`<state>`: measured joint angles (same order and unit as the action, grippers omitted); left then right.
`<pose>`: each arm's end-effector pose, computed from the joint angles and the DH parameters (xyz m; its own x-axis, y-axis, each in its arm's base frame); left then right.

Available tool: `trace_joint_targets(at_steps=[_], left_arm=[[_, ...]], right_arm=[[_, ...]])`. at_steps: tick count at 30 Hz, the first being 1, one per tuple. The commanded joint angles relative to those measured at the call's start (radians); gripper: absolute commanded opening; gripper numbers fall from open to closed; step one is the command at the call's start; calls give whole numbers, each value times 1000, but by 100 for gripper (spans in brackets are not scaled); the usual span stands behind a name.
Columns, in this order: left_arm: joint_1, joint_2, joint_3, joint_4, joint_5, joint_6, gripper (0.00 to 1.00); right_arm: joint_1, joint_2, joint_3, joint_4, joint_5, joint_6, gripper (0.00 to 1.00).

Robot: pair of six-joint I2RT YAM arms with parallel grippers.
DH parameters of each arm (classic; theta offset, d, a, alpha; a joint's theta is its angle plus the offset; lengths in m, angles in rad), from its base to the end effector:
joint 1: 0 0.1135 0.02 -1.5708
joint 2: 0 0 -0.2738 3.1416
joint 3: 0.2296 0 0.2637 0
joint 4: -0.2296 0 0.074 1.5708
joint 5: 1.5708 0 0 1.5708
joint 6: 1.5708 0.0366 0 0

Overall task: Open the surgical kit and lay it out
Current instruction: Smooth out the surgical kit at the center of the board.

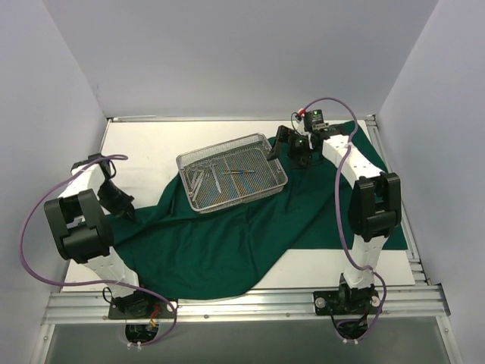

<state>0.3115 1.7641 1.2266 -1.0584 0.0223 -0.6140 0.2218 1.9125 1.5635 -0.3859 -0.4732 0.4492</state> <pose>0.3059 0.0976 0.1917 -0.6009 -0.7986 0.0334 -0.7991 0.6012 -0.0038 0.4379 0.1158 0.2686 -0.8175 0.2119 -0.5356 -0.1894 0.7792 0.5974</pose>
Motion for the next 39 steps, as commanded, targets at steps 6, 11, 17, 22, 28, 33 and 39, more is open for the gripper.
trace_joint_targets(at_steps=[6, 11, 17, 22, 28, 33, 39], left_arm=[[-2, -81, 240, -25, -53, 22, 2], [-6, -5, 473, -15, -124, 69, 2], [-6, 211, 716, 34, -130, 102, 2], [-6, 444, 939, 3, -67, 146, 2], [-9, 689, 1191, -51, -56, 180, 2], [-9, 831, 1369, -86, -68, 207, 2], [24, 897, 1453, -25, 30, 201, 23]], right_arm=[[-19, 46, 96, -53, 68, 3, 100], [-68, 123, 168, -123, 229, 25, 98], [-113, 261, 338, -185, 284, -1, 97], [-116, 374, 452, -169, 292, -29, 96], [-113, 530, 685, -191, 360, -93, 90], [-113, 595, 767, -222, 435, -155, 89], [-130, 657, 756, -238, 525, -156, 89]])
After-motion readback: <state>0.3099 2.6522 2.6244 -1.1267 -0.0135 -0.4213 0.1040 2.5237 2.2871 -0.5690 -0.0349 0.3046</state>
